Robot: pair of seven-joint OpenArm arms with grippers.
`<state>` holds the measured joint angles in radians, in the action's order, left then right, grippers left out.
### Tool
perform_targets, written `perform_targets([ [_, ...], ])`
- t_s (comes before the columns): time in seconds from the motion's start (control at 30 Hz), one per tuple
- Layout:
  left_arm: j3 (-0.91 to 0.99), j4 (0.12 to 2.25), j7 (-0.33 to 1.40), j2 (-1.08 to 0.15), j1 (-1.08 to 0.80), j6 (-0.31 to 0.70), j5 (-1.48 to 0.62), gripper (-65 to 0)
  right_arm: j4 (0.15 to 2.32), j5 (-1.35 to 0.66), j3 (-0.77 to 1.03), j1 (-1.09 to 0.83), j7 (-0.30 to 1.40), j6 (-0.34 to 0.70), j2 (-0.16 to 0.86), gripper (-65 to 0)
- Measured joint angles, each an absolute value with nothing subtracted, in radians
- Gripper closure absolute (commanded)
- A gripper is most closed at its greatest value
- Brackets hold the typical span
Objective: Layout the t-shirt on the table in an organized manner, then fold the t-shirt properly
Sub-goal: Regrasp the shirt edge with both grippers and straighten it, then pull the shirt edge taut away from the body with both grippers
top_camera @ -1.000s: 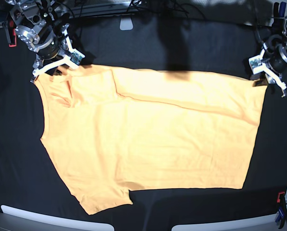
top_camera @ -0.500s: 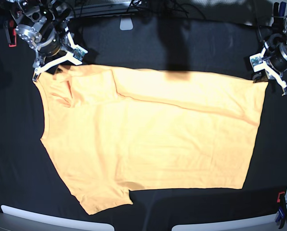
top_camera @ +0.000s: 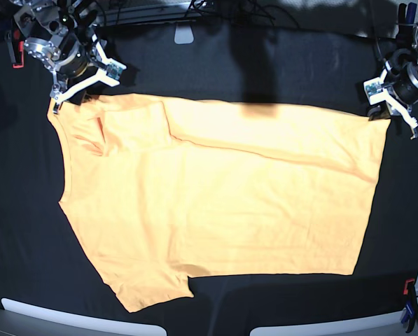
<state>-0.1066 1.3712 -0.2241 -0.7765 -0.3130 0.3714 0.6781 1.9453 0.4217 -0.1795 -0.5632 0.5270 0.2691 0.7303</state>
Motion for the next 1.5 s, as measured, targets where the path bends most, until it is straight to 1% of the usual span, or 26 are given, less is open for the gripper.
perform_targets([
  [0.27, -0.107, 1.371, -0.223, -0.776, -0.313, 0.371, 0.678, 0.0, 1.873, 0.453, -0.179, -0.474, 0.532, 0.266, 0.729, -36.0],
  [0.3, -0.107, 1.371, -0.222, -0.776, -0.313, 0.371, 0.678, 0.0, 1.872, 0.453, -0.179, -0.468, 0.532, 0.266, 0.728, -35.7],
  [0.33, -0.107, 1.371, -0.221, -0.776, -0.313, 0.371, 0.678, 0.0, 1.872, 0.454, -0.179, -0.465, 0.532, 0.266, 0.729, -33.6],
  [0.43, -0.107, 1.371, -0.221, -0.776, -0.313, 0.371, 0.678, 0.0, 1.872, 0.464, -0.179, -0.456, 0.537, 0.266, 0.729, -21.9],
  [0.47, -0.107, 1.371, -0.221, -0.776, -0.313, 0.371, 0.678, 0.0, 1.872, 0.465, -0.179, -0.454, 0.54, 0.266, 0.729, -16.8],
  [0.53, -0.107, 1.371, -0.221, -0.776, -0.313, 0.371, 0.678, 0.0, 1.872, 0.464, -0.179, -0.454, 0.54, 0.266, 0.728, -4.1],
  [0.57, -0.107, 1.371, -0.221, -0.776, -0.314, 0.371, 0.678, 0.0, 1.872, 0.464, -0.179, -0.455, 0.54, 0.266, 0.728, 0.0],
  [0.73, -0.107, 1.38, -0.226, -0.792, -0.353, 0.363, 0.677, 0.0, 1.873, 0.464, -0.179, -0.471, 0.585, 0.266, 0.738, 0.0],
  [0.9, -0.106, 1.423, -0.235, -0.873, -0.457, 0.36, 0.641, 0.0, 1.92, 0.458, -0.181, -0.584, 0.576, 0.263, 0.822, 0.0],
  [1.03, -0.106, 1.455, -0.228, -0.936, -0.54, 0.366, 0.555, 0.0, 1.978, 0.45, -0.181, -0.697, 0.591, 0.197, 0.879, 0.0],
  [1.23, -0.104, 1.511, -0.21, -0.97, -0.652, 0.352, 0.557, 0.0, 2.054, 0.453, -0.18, -0.82, 0.688, 0.183, 0.886, 0.0],
  [1.4, -0.103, 1.55, -0.206, -1.004, -0.741, 0.348, 0.558, 0.0, 2.077, 0.527, -0.179, -0.912, 0.704, 0.175, 0.887, 0.0],
  [1.5, -0.101, 1.559, -0.198, -1.015, -0.776, 0.348, 0.558, 0.0, 2.077, 0.559, -0.179, -0.966, 0.704, 0.126, 0.887, 0.0],
])
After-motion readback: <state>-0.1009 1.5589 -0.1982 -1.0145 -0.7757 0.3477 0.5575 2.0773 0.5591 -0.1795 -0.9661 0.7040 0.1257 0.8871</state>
